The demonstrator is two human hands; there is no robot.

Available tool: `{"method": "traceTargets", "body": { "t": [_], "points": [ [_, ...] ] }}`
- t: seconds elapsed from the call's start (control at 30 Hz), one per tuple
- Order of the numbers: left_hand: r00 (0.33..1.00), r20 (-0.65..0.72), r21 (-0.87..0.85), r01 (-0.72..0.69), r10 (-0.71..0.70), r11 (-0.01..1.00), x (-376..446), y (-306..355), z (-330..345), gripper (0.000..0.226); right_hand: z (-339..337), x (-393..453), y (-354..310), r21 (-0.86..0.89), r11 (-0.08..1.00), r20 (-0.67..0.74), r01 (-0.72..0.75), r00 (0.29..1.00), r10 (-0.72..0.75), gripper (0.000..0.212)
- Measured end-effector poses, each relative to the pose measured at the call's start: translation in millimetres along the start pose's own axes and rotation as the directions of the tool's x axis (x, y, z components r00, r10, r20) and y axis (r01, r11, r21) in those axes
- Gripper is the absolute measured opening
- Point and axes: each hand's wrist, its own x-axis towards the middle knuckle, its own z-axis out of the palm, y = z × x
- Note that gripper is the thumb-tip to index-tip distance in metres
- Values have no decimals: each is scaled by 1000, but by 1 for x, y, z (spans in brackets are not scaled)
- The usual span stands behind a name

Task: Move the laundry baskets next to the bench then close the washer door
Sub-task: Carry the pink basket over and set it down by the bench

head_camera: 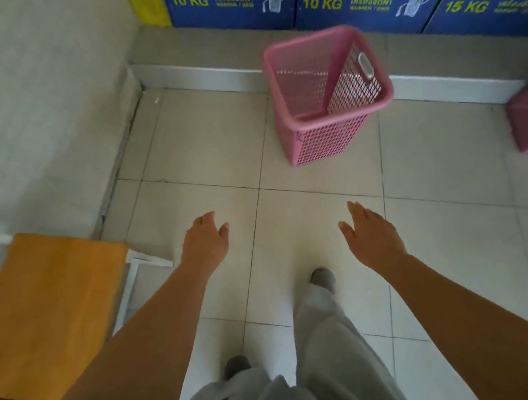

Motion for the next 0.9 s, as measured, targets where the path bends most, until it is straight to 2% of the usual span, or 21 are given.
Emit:
{"method": "traceTargets", "body": {
  "t": [0.23,0.47,0.9],
  "points": [
    [998,-10,-79,55,-56,995,83,117,-3,53,-73,134,56,-31,998,-18,60,998,-60,59],
    [996,-19,-104,83,-86,991,185,198,-14,52,-119,260,84,15,999,-46,52,998,-52,59],
    [981,34,-87,192,-190,978,374,301,-15,56,-165,464,134,154,978,-14,-144,989,148,60]
  ]
}}
